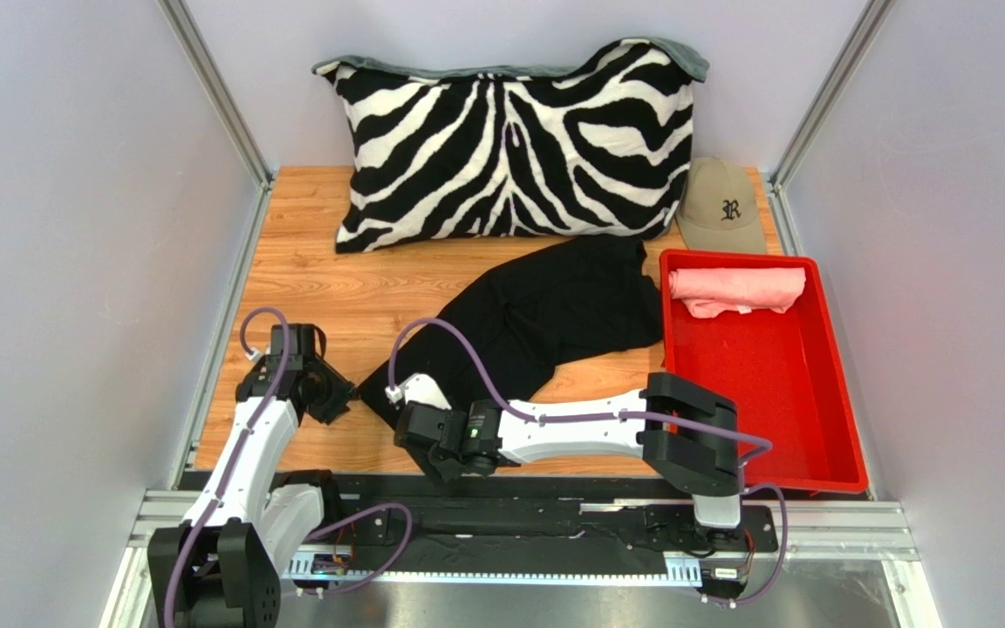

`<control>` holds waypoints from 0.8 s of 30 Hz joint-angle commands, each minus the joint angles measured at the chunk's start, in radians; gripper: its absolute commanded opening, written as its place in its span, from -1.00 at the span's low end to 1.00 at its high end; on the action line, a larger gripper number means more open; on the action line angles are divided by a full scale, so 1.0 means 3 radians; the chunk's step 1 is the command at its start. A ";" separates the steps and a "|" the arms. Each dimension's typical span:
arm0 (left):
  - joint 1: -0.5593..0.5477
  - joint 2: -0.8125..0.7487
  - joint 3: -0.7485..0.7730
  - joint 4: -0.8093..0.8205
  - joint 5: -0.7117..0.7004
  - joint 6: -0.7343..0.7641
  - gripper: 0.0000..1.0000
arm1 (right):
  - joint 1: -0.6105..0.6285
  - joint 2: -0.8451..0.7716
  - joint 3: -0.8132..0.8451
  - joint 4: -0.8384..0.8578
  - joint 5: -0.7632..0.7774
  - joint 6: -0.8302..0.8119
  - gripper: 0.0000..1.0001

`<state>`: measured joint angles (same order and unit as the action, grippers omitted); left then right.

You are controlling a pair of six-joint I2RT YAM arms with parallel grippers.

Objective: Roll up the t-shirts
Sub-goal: Roll the T-shirt to the center of the board.

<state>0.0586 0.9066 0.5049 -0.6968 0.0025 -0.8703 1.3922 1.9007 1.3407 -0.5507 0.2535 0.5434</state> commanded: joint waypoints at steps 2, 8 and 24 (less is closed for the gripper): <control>-0.0037 -0.0072 -0.0077 0.0221 0.0033 -0.0075 -0.24 | 0.0166 0.0117 0.0168 -0.0056 0.0218 0.0060 0.09; -0.0042 -0.0148 -0.0174 0.0303 0.0074 -0.0075 -0.24 | 0.0253 0.0367 0.0362 -0.0122 0.0367 -0.0047 0.08; -0.0047 -0.0005 -0.0272 0.0568 0.0089 -0.0008 -0.22 | 0.0279 0.0440 0.0542 -0.0363 0.0603 -0.0292 -0.86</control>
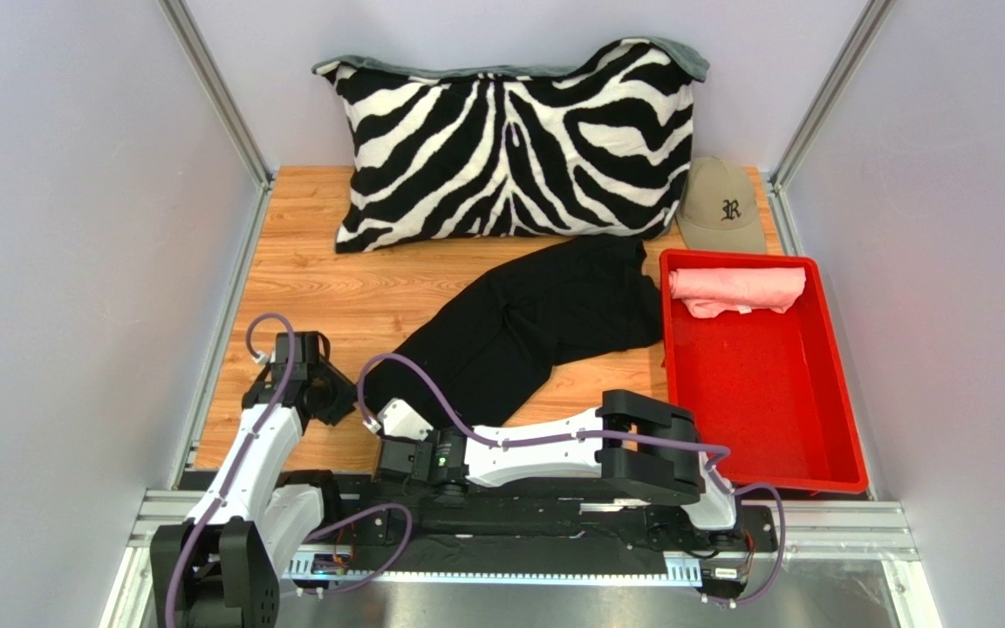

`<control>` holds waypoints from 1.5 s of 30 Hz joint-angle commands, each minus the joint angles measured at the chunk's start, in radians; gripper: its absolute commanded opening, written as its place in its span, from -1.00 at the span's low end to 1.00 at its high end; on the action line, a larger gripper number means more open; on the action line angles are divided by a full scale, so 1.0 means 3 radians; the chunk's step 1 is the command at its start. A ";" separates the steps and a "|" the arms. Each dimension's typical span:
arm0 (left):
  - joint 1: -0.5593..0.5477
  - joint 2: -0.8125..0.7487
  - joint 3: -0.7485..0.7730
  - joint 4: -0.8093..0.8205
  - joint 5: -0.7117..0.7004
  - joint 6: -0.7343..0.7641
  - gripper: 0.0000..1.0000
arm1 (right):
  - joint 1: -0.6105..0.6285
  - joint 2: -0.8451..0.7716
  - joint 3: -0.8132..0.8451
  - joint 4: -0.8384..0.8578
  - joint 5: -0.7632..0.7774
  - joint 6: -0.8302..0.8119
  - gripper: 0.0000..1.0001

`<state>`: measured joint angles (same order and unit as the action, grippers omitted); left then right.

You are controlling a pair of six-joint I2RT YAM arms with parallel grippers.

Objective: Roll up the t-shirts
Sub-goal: Roll the T-shirt to the center of the board.

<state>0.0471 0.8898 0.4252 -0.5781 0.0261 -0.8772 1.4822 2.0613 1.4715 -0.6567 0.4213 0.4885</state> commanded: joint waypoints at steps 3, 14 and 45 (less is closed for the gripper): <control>-0.0004 0.0076 -0.0031 0.0275 0.0040 0.0020 -0.18 | -0.0068 -0.0188 0.0106 0.0011 -0.0110 -0.0207 -1.00; -0.0004 0.0025 -0.0139 0.0434 0.0133 -0.0026 -0.12 | -0.0277 -0.0489 0.0039 0.0006 -0.0550 -0.0304 -1.00; -0.0147 0.0178 -0.0231 0.0710 -0.0051 -0.0175 -0.51 | -0.0589 -0.0771 -0.0032 0.0041 -0.0913 -0.0253 -1.00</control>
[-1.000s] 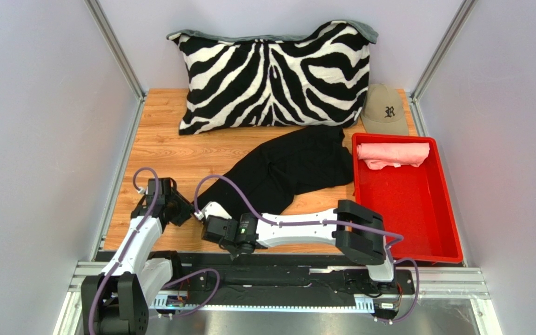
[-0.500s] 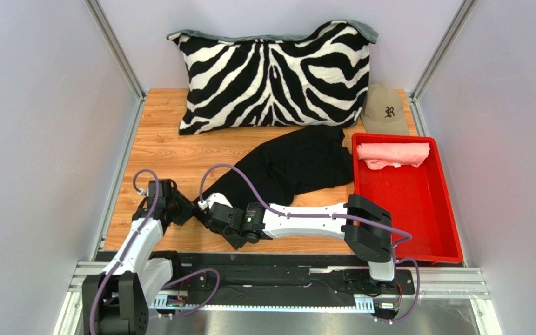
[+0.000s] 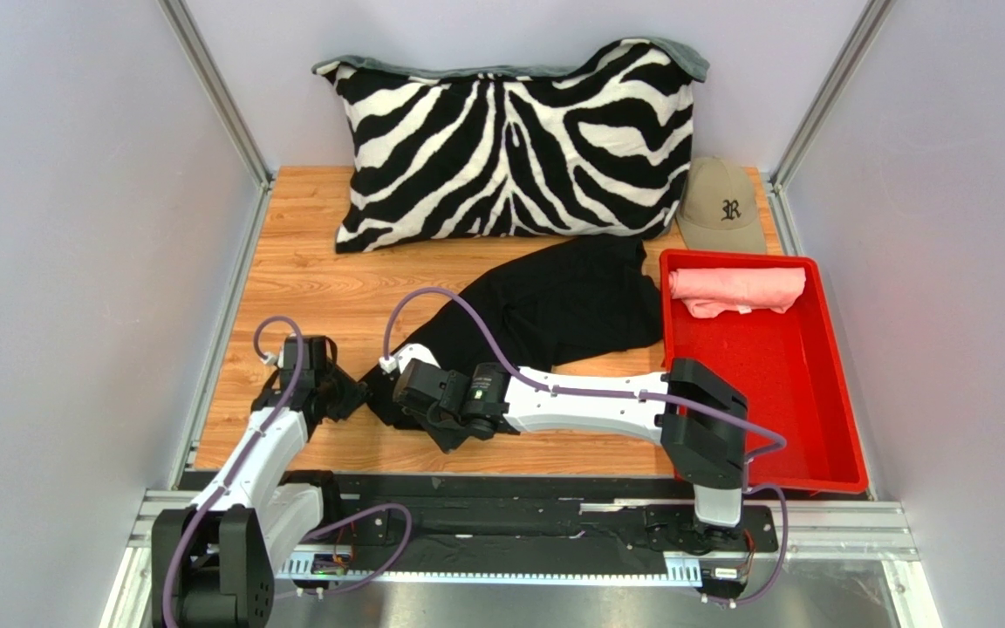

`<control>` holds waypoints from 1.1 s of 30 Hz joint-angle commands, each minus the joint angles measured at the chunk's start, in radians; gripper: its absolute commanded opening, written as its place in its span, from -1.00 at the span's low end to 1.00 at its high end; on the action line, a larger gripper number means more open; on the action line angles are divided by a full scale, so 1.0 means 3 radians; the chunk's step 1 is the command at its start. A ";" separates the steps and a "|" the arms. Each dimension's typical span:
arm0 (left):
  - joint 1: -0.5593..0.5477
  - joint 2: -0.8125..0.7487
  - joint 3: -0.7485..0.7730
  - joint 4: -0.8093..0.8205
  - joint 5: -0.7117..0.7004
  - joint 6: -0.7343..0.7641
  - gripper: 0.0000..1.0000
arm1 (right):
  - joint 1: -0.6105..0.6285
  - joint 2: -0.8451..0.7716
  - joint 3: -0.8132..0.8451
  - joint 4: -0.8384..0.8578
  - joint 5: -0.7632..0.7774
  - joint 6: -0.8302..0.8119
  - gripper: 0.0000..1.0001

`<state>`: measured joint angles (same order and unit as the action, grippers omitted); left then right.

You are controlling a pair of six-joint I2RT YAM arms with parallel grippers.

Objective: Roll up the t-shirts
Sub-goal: Roll the T-shirt to the center of the board.

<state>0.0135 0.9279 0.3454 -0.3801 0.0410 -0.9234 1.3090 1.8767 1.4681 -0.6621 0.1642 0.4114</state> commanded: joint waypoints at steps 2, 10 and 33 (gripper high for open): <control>-0.0035 0.0057 0.0091 0.0004 -0.0131 -0.0016 -0.66 | -0.0027 -0.0166 -0.0041 0.0074 -0.0082 0.0009 -1.00; -0.0321 0.0164 0.0499 -0.0302 -0.0361 0.0056 -1.00 | -0.0104 -0.0237 -0.0113 0.0151 -0.0138 0.0065 -1.00; -0.0730 0.0604 0.1257 -0.0890 -0.0674 0.0424 -0.25 | -0.0518 -0.0477 -0.0803 0.0800 -0.0455 0.0566 -1.00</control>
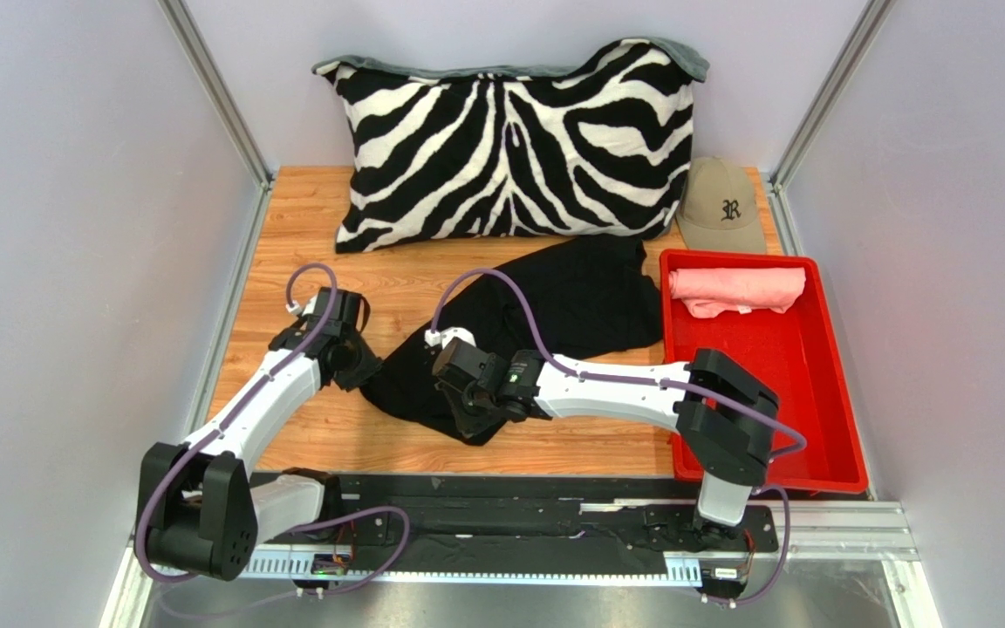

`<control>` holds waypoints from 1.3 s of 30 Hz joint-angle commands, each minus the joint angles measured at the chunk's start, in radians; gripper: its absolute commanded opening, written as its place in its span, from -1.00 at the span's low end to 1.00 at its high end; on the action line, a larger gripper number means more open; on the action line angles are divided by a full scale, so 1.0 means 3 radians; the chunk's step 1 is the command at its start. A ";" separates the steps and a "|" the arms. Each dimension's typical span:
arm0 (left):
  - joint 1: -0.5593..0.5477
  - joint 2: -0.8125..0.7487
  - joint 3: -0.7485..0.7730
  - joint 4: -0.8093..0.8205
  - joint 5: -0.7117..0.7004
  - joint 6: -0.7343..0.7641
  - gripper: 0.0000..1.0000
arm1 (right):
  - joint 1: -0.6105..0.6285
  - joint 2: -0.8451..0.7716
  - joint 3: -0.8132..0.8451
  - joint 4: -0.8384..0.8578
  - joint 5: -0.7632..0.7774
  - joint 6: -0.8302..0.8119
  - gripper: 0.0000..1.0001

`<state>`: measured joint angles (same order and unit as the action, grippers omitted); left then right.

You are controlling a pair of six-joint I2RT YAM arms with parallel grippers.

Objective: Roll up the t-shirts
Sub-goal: Roll the T-shirt to the center of the board.

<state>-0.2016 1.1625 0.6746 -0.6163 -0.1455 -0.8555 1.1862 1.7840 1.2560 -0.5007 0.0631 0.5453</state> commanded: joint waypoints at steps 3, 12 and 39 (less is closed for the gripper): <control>-0.0013 -0.0311 0.0094 -0.0165 -0.0026 0.0213 -0.16 | -0.0150 -0.0179 -0.0142 0.0299 -0.0144 0.0115 -1.00; 0.0206 -0.0577 -0.0331 0.0014 0.0372 0.0019 0.09 | -0.0221 -0.0199 -0.0254 0.0360 -0.0272 0.0125 -1.00; 0.0319 -0.0767 -0.1001 0.0894 0.0582 -0.0467 0.24 | -0.0262 -0.0225 -0.0249 0.0375 -0.0333 0.0135 -1.00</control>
<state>-0.1104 0.9142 0.3519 -0.3649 0.0444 -0.9947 1.1126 1.7649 1.1767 -0.4194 -0.0322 0.5766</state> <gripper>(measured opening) 0.637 0.019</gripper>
